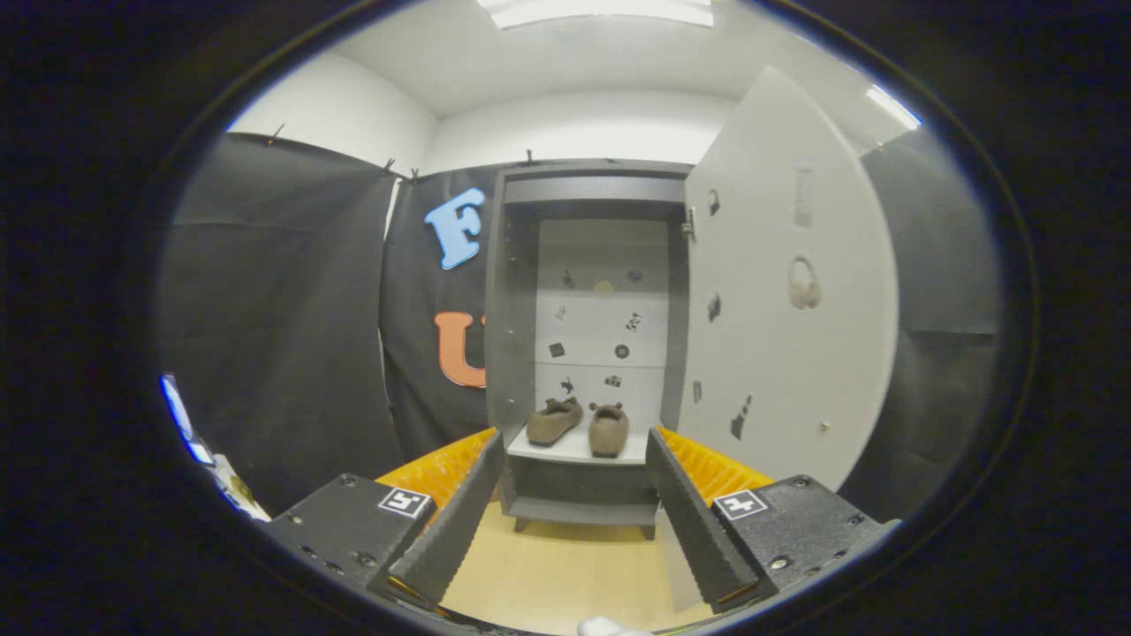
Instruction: Open the shoe cabinet door, grab the shoes and put them into the shoe cabinet, then close the shoe cabinet door.
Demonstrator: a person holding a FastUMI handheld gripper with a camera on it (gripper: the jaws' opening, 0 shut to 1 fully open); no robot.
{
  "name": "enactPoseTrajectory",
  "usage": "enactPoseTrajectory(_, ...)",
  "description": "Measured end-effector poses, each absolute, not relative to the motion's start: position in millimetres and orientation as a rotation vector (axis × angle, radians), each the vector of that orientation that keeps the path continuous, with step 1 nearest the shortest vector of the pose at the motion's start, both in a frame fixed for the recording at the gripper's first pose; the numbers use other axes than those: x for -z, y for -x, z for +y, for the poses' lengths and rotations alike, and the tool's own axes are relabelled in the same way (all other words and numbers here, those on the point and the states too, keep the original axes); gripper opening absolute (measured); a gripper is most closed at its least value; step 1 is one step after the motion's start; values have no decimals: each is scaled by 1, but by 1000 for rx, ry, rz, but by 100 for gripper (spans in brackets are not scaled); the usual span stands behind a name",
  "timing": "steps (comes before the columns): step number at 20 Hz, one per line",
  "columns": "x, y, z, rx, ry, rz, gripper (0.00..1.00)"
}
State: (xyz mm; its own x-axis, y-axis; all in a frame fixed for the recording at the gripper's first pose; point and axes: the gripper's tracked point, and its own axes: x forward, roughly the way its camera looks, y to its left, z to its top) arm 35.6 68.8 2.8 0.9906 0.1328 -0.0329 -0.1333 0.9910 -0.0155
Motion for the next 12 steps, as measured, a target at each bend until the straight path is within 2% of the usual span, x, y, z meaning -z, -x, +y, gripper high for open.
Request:
enactPoseTrajectory(6,4,11,-38,1,9,52,100)
enactPoseTrajectory(12,13,-2,-157,101,-30,69,100)
